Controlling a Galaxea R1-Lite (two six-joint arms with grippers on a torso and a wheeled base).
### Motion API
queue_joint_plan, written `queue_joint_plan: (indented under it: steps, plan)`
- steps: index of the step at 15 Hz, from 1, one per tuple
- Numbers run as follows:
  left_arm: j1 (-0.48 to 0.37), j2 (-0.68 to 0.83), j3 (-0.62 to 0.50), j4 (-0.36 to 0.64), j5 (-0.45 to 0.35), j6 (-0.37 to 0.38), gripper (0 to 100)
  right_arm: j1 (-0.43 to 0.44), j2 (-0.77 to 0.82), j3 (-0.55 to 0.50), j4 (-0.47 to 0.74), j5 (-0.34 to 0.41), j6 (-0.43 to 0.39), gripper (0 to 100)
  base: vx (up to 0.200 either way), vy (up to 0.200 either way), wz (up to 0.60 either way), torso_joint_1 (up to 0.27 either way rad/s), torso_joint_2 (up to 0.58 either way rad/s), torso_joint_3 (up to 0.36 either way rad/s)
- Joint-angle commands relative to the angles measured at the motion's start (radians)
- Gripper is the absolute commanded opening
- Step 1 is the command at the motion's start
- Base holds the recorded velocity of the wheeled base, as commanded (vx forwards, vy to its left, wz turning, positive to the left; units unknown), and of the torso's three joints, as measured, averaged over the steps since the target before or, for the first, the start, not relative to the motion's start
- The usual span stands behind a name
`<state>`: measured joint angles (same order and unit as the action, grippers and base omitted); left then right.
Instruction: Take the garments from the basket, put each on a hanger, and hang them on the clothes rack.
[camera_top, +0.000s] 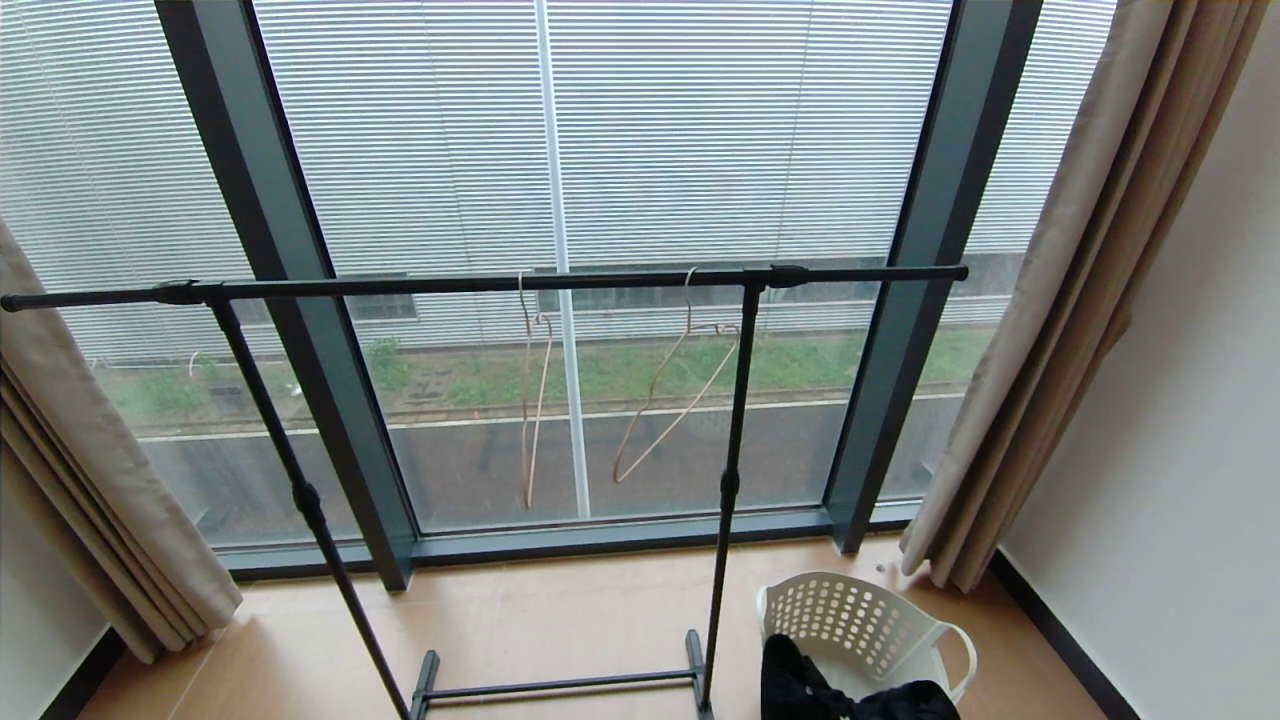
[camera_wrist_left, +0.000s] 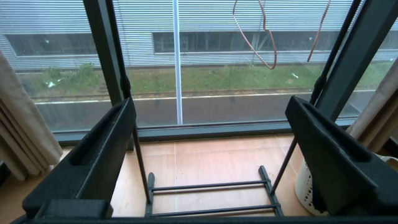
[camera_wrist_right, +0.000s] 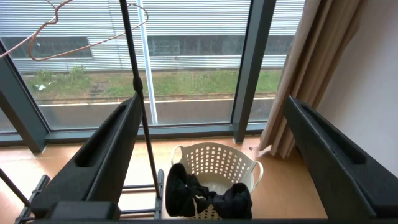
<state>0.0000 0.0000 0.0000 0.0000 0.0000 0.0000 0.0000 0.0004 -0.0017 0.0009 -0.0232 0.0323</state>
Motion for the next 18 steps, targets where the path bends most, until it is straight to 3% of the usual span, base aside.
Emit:
queue_joint_plan:
  steps: [1, 18]
  plan:
    - [0.0, 0.0, 0.0, 0.0, 0.0, 0.0, 100, 0.0, 0.0, 0.0, 0.001, 0.0, 0.0, 100, 0.0, 0.0, 0.0, 0.0, 0.0, 0.0]
    - [0.0, 0.0, 0.0, 0.0, -0.002, 0.0, 100, 0.0, 0.0, -0.003, 0.008, 0.008, -0.025, 100, 0.0, 0.0, 0.0, 0.0, 0.0, 0.0]
